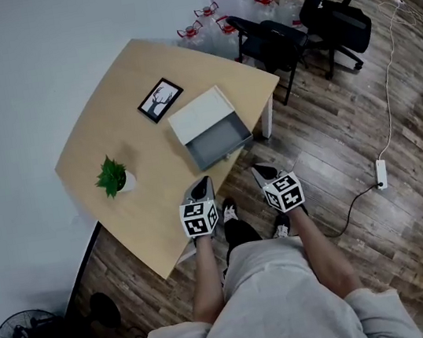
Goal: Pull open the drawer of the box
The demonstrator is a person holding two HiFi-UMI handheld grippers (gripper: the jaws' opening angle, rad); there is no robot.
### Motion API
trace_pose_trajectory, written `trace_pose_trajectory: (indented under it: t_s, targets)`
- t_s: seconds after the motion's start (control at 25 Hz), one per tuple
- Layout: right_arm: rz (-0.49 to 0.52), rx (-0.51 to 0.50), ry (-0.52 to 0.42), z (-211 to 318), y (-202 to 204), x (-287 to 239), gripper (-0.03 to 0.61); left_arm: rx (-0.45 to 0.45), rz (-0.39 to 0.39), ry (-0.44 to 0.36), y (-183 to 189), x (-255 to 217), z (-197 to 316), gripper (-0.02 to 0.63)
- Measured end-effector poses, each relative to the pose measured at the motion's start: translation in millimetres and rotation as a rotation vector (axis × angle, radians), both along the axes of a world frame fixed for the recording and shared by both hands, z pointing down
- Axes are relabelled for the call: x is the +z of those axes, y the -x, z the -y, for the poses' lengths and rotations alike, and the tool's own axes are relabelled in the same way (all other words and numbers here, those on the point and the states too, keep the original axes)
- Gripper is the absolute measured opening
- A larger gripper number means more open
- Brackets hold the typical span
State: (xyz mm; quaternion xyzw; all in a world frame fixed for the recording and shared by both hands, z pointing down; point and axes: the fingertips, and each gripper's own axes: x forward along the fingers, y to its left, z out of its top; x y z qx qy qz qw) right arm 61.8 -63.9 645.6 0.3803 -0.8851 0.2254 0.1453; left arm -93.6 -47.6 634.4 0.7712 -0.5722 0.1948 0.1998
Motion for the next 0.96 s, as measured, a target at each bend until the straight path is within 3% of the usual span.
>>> trace_pose_trajectory:
  t_s: [0.96]
  targets:
    - [-0.01,-0.007,-0.009,2,-19,1,0.002,-0.01,-0.019,0.002,-19,3,-1,0.052]
